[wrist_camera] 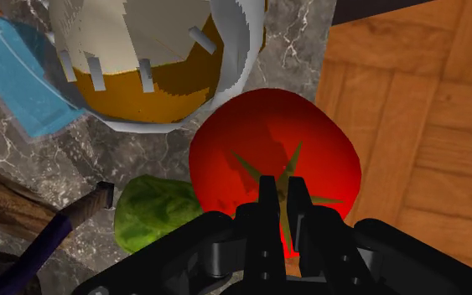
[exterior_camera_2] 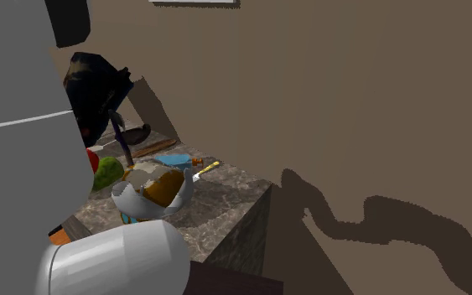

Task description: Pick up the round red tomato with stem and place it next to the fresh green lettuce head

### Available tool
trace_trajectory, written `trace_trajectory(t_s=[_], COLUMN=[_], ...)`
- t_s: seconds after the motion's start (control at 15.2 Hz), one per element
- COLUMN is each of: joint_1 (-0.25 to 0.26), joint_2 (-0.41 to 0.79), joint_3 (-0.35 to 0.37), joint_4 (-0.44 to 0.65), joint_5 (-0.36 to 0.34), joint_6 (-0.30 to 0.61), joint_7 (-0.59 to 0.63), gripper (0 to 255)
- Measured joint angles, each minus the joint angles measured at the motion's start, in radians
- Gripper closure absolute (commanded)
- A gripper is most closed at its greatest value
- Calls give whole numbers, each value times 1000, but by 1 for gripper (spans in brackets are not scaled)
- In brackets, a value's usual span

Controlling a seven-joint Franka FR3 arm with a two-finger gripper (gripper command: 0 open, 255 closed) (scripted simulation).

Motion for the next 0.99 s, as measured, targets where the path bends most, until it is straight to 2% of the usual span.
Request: trace_trajectory(t_s=[0.99], joint_1=[18], joint_2=[103], joint_3=[-7], joint_4=[-43], joint_5=[-33], joint_6=[140], joint_7=[46], gripper=[255])
